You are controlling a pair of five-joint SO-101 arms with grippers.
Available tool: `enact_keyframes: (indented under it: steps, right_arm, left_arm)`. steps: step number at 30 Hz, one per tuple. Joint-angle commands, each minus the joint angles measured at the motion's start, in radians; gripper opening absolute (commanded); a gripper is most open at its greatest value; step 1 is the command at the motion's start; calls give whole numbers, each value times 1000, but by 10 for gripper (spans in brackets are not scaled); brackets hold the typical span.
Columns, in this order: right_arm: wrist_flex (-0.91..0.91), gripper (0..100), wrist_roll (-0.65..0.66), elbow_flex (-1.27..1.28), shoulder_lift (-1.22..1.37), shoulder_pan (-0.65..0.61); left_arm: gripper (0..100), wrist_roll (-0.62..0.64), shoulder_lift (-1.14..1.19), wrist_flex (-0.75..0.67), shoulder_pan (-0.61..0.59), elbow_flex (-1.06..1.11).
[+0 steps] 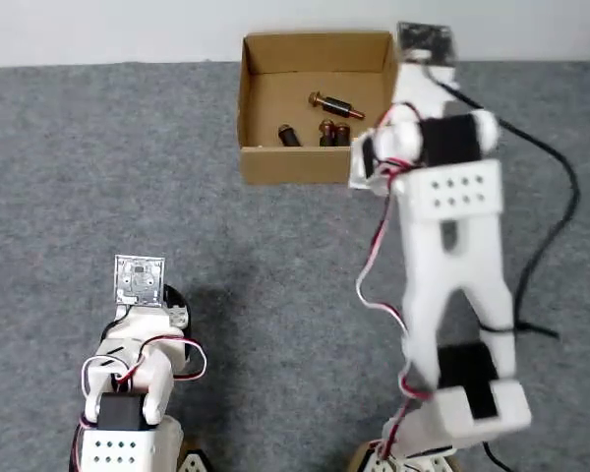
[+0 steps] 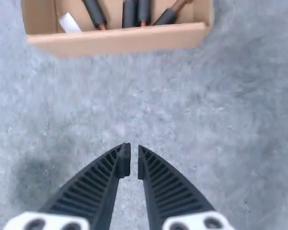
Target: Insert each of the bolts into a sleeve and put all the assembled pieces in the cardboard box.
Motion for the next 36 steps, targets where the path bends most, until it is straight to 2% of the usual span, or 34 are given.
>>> enact_keyframes:
  steps: [1, 7, 13, 21, 26, 30, 36]
  right_arm:
    - [42, 8, -11, 109, -179, 2]
    - [30, 8, -15, 451, -507, -4]
    - [-36, 8, -9, 861, -908, -1]
    - [-165, 8, -5, 1318, -1474, 1]
    - [-222, 8, 104, 1479, -1742, 2]
    - [-248, 8, 143, 1537, -1834, 8]
    - [-303, 8, 114, 1645, -1805, 174]
  left_arm:
    - [8, -9, 0, -3, 3, -4]
    - [8, -8, 0, 8, 51, -4]
    - [7, -9, -6, 109, 43, -4]
    - [7, -3, -6, 112, 43, -4]
    - [7, -5, -6, 112, 44, -4]
    - [7, -5, -6, 112, 44, -4]
    - [7, -5, -6, 112, 44, -4]
